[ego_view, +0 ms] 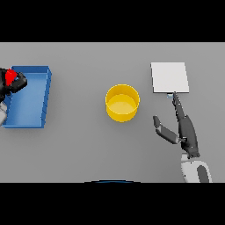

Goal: Pick up the red beaker and tilt it to pour out 1 green nut into yellow bowl. Pick up the yellow bowl and place it on the metallic measuring scale.

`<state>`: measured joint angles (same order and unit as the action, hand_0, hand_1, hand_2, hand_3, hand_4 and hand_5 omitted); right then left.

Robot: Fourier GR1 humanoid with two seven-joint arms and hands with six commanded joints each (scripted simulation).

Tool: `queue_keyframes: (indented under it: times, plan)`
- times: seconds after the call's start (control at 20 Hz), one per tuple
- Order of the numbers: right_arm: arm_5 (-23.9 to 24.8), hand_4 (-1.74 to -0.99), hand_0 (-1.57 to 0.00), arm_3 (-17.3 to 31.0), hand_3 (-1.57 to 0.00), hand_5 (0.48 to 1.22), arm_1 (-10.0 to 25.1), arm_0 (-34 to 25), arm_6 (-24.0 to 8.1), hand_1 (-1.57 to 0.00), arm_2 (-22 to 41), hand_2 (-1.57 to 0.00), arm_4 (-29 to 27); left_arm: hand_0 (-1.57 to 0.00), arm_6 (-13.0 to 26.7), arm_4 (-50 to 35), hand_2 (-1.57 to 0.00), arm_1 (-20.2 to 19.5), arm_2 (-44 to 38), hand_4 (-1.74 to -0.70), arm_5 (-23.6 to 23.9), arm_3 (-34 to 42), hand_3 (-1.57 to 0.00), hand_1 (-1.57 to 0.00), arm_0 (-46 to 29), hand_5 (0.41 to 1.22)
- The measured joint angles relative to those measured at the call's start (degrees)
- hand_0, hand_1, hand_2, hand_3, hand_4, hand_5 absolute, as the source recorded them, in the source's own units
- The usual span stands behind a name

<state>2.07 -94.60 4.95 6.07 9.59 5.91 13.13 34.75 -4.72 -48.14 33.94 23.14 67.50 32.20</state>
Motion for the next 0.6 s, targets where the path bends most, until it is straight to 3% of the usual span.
queue_keyframes:
  times: [0.1,0.2,0.25,0.4,0.6]
  plan:
    - [0.2,-1.181,0.00,-0.7,0.00,0.665,-0.1,0.4,0.2,0.00,0.5,0.00,0.6,-0.75,0.2,-3.5,-0.61,-1.6,0.4,-0.97,-5.7,1.0,-0.58,-0.60,0.1,0.740]
    - [0.3,-1.184,0.00,-1.6,0.00,0.667,0.3,1.7,1.0,0.00,0.6,0.00,1.0,-0.48,-0.2,-5.0,-0.39,-3.3,1.1,-0.88,-8.5,3.2,-0.37,-0.39,-0.7,0.710]
    - [0.7,-1.187,0.00,-1.7,0.00,0.667,0.0,1.2,-0.7,0.00,1.0,0.00,1.7,-0.38,0.0,-5.3,-0.31,-3.7,1.0,-0.85,-9.5,3.1,-0.30,-0.31,-0.1,0.698]
    - [0.4,-1.188,0.00,-1.5,0.00,0.668,-0.2,0.7,-1.3,0.00,0.8,0.00,1.2,-0.19,0.1,-6.7,-0.16,-3.6,0.9,-0.80,-10.1,3.8,-0.15,-0.16,-0.1,0.679]
    - [1.2,-1.195,0.00,-1.6,0.00,0.660,-0.5,0.7,-2.7,0.00,1.7,0.00,3.1,-0.08,-1.9,-7.0,-0.06,-3.0,0.0,-0.78,-8.5,3.5,-0.06,-0.06,0.2,0.674]
